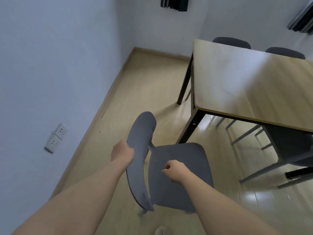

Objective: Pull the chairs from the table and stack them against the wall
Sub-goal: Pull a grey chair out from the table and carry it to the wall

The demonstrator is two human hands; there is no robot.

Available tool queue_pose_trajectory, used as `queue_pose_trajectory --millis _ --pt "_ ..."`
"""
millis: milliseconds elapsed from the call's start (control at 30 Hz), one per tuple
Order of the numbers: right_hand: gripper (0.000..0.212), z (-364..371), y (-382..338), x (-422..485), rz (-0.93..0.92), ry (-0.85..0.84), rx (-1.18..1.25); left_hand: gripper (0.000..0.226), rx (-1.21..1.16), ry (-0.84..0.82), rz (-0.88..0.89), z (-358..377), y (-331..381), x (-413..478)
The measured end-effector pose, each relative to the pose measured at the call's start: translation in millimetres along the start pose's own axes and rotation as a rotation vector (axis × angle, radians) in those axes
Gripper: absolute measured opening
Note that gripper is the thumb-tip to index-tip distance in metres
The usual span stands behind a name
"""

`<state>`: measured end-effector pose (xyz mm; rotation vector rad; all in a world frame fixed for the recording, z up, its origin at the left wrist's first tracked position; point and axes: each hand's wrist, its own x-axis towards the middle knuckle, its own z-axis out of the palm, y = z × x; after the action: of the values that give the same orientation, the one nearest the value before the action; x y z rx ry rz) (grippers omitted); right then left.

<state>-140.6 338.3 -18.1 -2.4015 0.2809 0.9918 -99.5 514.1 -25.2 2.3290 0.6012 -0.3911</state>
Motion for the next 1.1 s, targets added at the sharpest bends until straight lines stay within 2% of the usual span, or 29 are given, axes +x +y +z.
queue_pose_trajectory --millis 267,367,500,633,733,833,967,1100 --pt "0.028 92 -127 -12 0.002 0.038 0.000 0.024 0.004 -0.047 0.011 -88 -98 20" --pt "0.015 143 -177 -28 0.007 -0.012 0.010 0.018 -0.025 -0.049 -0.008 -136 -153 26" --pt "0.032 192 -227 -35 -0.017 -0.077 -0.017 0.018 -0.015 0.000 -0.008 -197 -211 40" --pt "0.032 219 -267 -35 -0.035 -0.076 -0.042 0.014 0.000 0.067 -0.045 -251 -263 55" --pt "0.032 230 -292 -33 -0.063 -0.073 -0.038 0.013 -0.102 0.153 -0.134 -282 -293 62" --pt "0.032 241 -314 -33 -0.095 -0.068 -0.035 0.013 -0.208 0.236 -0.208 -302 -322 58" --pt "0.033 255 -332 -34 -0.114 -0.103 -0.070 0.028 -0.001 0.136 -0.153 -307 -348 42" --pt "0.032 259 -347 -36 -0.128 -0.146 -0.124 0.027 0.003 0.164 -0.160 -310 -354 45"
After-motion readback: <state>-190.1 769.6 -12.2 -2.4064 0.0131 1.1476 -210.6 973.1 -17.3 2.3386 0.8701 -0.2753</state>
